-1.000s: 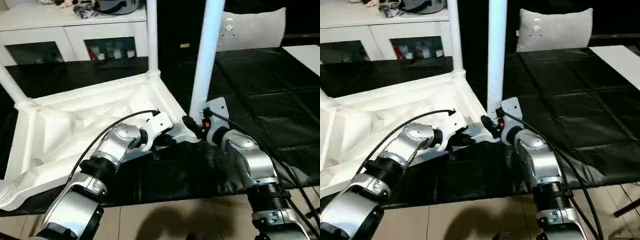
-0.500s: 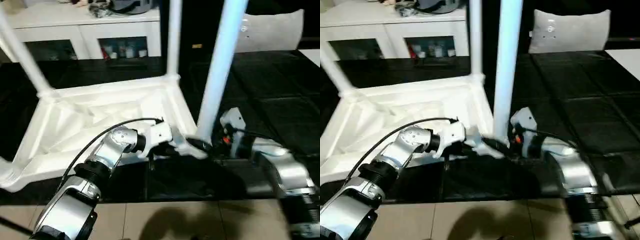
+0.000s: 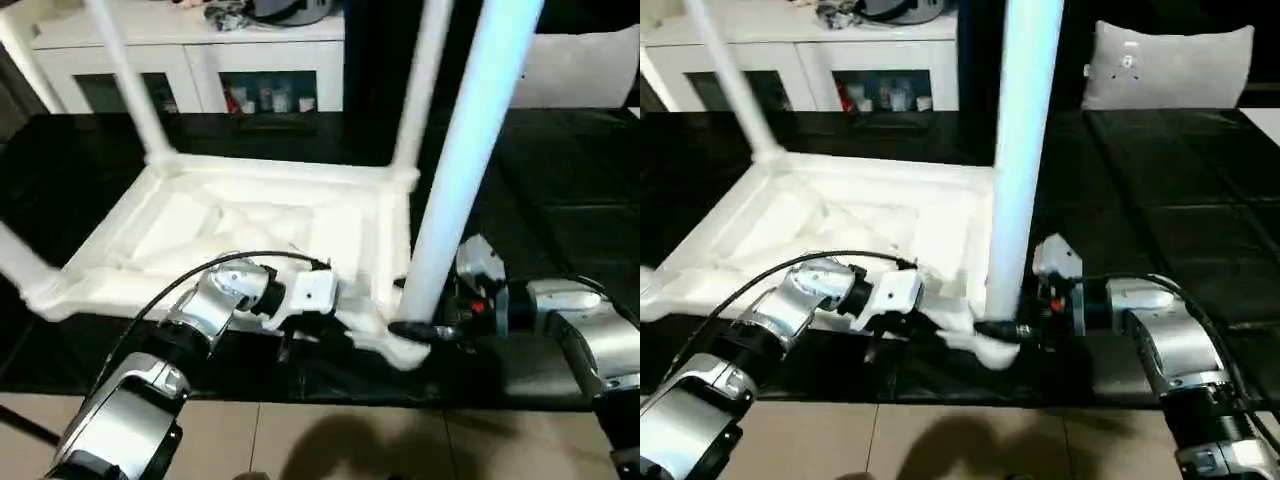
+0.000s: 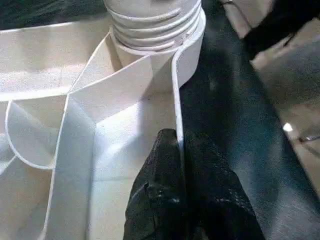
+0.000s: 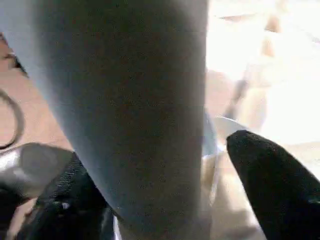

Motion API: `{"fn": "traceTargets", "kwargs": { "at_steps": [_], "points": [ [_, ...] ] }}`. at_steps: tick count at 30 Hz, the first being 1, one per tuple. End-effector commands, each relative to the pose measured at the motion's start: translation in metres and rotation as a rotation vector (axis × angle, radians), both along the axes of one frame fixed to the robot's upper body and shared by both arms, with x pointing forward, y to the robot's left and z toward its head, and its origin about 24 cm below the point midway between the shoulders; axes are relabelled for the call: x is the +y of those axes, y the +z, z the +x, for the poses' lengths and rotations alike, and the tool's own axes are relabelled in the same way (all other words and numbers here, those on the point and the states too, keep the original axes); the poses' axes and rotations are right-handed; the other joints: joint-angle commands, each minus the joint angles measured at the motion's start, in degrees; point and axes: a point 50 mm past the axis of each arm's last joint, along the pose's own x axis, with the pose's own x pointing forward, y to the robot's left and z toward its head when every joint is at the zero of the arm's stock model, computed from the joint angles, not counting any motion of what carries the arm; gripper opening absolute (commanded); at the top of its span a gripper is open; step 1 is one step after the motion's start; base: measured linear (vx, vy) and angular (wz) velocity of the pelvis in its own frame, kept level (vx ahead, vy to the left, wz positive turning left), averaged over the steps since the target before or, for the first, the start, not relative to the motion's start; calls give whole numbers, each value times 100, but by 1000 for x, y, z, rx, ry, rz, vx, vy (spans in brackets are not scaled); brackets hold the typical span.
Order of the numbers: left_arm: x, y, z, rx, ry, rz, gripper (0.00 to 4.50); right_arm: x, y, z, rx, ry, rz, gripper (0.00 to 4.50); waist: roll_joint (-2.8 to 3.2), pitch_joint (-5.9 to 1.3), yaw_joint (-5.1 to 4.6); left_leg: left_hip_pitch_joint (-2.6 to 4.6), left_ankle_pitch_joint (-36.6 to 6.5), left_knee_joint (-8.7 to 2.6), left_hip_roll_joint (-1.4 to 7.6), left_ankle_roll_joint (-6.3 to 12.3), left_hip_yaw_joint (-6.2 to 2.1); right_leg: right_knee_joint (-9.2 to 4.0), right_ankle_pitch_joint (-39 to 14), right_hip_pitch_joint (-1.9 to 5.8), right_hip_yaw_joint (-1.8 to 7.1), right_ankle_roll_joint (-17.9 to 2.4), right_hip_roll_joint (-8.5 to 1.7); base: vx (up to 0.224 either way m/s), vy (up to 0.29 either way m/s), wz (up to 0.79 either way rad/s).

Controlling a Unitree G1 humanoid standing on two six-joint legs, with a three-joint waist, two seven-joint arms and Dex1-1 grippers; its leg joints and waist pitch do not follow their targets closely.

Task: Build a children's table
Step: Rotate leg to tighten

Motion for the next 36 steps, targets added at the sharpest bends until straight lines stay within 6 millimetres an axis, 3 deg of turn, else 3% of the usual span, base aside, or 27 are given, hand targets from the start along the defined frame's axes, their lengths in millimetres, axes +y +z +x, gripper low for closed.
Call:
{"fn": "traceTargets", "kwargs": {
  "at_steps": [1, 13, 18, 20, 21, 23, 24, 27, 28, 29, 32, 33, 34, 36],
  "points": [
    [-4, 1, -6, -1, -110, 33, 0, 3, 3, 0, -7, 31, 15, 347, -148, -386, -14, -61, -863, -385, 99, 661, 90, -403, -1965, 393, 293, -872, -223, 0, 0, 0],
    [-2, 1, -6, 11, -121, 30, 0, 6, 0, -8, 60, 79, 42, 253, -139, -390, -6, -67, -849, -386, 97, 598, 86, -411, -1970, 396, 294, -817, -216, 0, 0, 0],
    [-6, 4, 1, 69, 39, -31, 0, 15, -3, 0, 31, -98, 90, 219, -146, -364, -32, -67, -927, -398, 71, 488, 93, -451, -2298, 391, 280, -715, -221, 0, 0, 0],
    [-6, 4, 3, 67, 63, -33, 0, 18, -4, 2, 16, -138, 83, 216, -155, -338, -81, -71, -1014, -400, 29, 393, 89, -504, -2687, 388, 243, -537, -211, 0, 0, 0],
    [-8, 4, 6, 59, 121, -36, 0, 22, -8, 9, -4, -239, 58, 212, -153, -336, -93, -61, -1052, -396, 19, 371, 92, -528, -2808, 382, 233, -475, -206, 0, 0, 0],
    [-11, 5, 10, 55, 186, -45, 0, 27, -10, 16, -21, -334, 45, 207, -167, -319, -220, -72, -1210, -397, -7, 266, 78, -575, -3090, 366, 197, -311, -192, 0, 0, 0],
    [-16, 6, 13, 47, 236, -61, 0, 32, -13, 22, -21, -425, 38, 205, -154, -317, -245, -71, -1217, -394, -11, 230, 70, -567, -3111, 359, 187, -294, -188, 0, 0, 0],
    [-30, 9, 20, 29, 352, -87, 0, 47, -18, 34, -28, -586, 5, 201, -137, -322, -455, -79, -1425, -386, -33, 206, 35, -621, -3215, 362, 134, -203, -182, 0, 0, 0],
    [-31, 9, 20, 27, 361, -88, 0, 48, -18, 35, -26, -600, 3, 201, -137, -322, -455, -79, -1425, -386, -33, 206, 35, -621, -3215, 362, 134, -203, -182, 0, 0, 0],
    [-40, 10, 25, -3, 450, -87, 0, 56, -21, 44, -10, -726, -21, 201, -126, -329, -564, -109, -1383, -387, -32, 224, 24, -599, -3048, 372, 138, -286, -181, 0, 0, 0],
    [-48, 11, 28, -34, 509, -87, 0, 64, -21, 51, -7, -802, -13, 201, -155, -348, -664, -109, -1290, -365, -49, 335, 42, -608, -2882, 369, 155, -386, -180, 0, 0, 0],
    [-49, 11, 29, -40, 519, -88, 0, 65, -21, 52, -16, -804, -8, 201, -150, -354, -656, -99, -1237, -358, -53, 376, 49, -607, -2834, 367, 160, -404, -187, 0, 0, 0],
    [-51, 11, 29, -40, 529, -92, 0, 68, -20, 53, -14, -796, 17, 255, -151, -354, -649, -105, -1199, -357, -55, 411, 54, -598, -2790, 369, 166, -425, -187, 0, 0, 0],
    [-56, 12, 29, -48, 537, -101, 0, 72, -18, 52, -39, -767, 31, 268, -162, -372, -604, -119, -984, -361, -37, 549, 63, -557, -2505, 388, 195, -515, -191, 0, 0, 0]
  ]
}}
